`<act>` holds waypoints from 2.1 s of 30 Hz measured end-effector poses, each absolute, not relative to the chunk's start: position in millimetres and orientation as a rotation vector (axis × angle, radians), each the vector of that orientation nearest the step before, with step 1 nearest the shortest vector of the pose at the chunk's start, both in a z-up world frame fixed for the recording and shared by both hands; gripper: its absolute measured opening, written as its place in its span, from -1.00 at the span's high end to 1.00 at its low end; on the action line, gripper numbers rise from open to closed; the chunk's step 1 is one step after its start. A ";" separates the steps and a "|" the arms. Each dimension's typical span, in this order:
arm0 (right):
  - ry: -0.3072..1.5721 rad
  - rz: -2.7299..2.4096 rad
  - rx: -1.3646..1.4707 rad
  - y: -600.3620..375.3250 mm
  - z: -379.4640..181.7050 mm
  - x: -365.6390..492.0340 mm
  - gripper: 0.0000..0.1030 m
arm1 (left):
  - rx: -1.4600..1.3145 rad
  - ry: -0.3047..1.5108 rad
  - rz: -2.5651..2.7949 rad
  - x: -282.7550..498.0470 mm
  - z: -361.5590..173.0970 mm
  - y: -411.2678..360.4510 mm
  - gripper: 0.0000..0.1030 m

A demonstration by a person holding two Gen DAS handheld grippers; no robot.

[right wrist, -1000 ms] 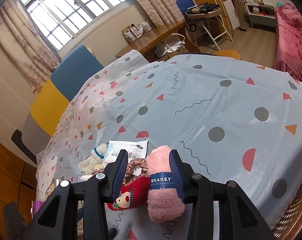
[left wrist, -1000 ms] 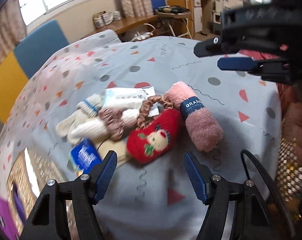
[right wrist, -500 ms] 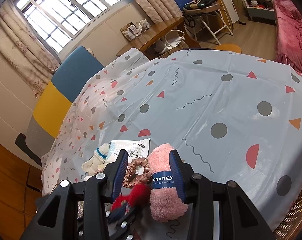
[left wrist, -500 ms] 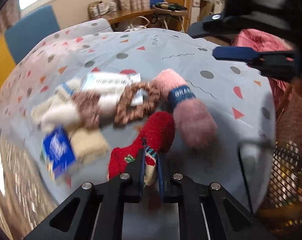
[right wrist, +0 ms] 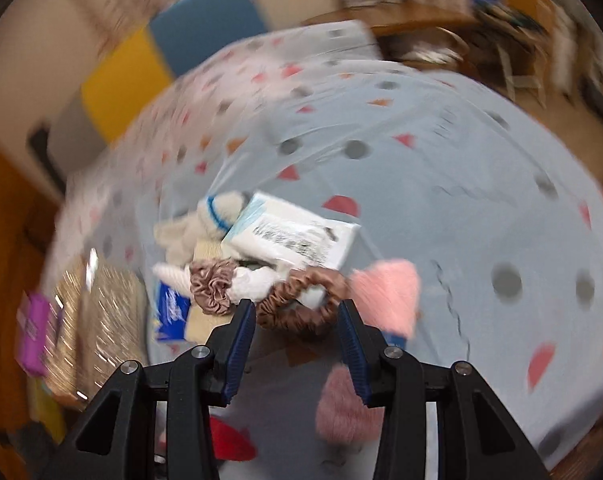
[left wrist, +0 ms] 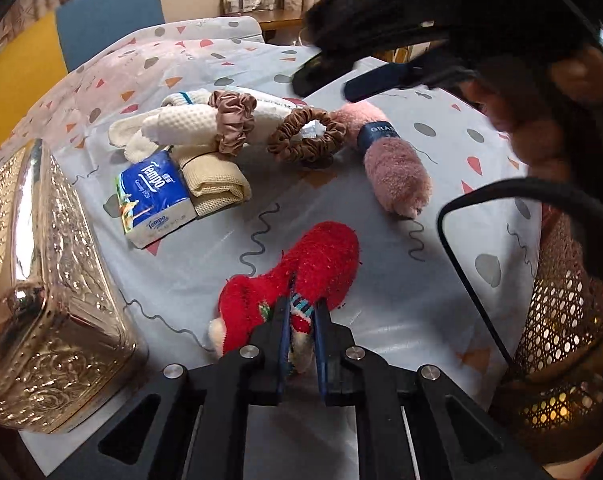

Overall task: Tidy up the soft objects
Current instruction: 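Grasp the brown scrunchie with the right tool while the left lifts the red sock, then lower the red sock into the gold tray and open the left tool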

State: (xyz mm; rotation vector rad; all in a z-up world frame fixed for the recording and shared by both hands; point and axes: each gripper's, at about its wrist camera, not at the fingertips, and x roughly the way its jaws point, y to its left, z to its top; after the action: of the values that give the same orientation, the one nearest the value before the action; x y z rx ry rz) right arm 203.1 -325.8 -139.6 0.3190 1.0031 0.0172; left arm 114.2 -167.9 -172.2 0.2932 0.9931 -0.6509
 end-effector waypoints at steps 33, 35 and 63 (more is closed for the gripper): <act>1.302 0.158 0.051 -287.3 -198.9 228.7 0.80 | 0.105 0.916 -0.645 114.4 -108.1 -135.4 0.81; 1.301 0.153 0.058 -287.3 -199.7 228.6 0.79 | 0.079 0.902 -0.638 127.2 -93.1 -133.9 0.81; 1.311 0.151 0.118 -300.4 -205.9 233.1 0.78 | -0.289 0.772 -0.014 161.4 -45.9 142.2 0.81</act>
State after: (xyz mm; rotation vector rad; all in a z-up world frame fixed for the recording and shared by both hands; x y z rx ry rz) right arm 233.1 -300.4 -205.9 0.1185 1.3114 0.1513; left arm 161.4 142.2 -45.9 -0.2895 0.7720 -0.0142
